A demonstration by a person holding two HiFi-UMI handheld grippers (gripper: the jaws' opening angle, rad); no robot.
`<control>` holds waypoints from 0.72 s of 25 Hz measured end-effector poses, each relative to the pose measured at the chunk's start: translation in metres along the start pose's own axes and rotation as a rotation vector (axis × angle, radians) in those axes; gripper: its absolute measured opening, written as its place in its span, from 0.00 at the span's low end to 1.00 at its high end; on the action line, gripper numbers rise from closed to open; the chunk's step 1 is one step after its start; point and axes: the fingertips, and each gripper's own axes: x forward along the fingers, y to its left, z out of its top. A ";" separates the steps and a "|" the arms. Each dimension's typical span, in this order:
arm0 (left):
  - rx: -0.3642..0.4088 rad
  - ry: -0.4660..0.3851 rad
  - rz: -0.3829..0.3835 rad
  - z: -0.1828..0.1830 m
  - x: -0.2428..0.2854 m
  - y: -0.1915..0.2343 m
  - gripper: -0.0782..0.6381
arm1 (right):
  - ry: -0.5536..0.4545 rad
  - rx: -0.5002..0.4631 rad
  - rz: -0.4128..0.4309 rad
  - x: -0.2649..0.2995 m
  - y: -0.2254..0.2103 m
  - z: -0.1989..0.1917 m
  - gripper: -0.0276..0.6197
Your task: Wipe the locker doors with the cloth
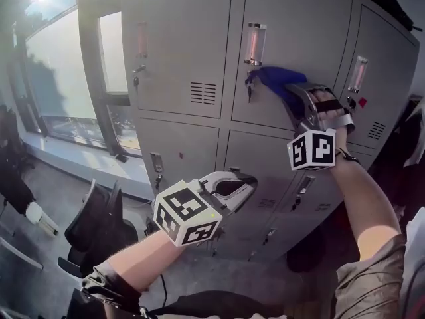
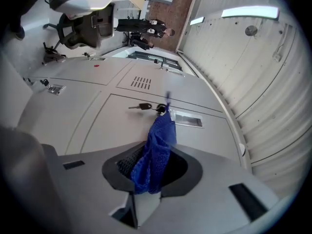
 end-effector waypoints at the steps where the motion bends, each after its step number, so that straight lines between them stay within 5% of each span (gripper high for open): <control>1: -0.005 0.001 -0.001 -0.002 0.000 -0.001 0.12 | -0.005 0.008 0.017 -0.003 0.012 0.002 0.16; 11: -0.036 0.019 -0.020 -0.016 0.006 -0.005 0.12 | -0.021 0.008 0.144 -0.019 0.102 0.011 0.16; 18: -0.039 0.019 -0.023 -0.019 0.008 -0.008 0.12 | -0.084 -0.003 0.075 -0.029 0.042 0.012 0.16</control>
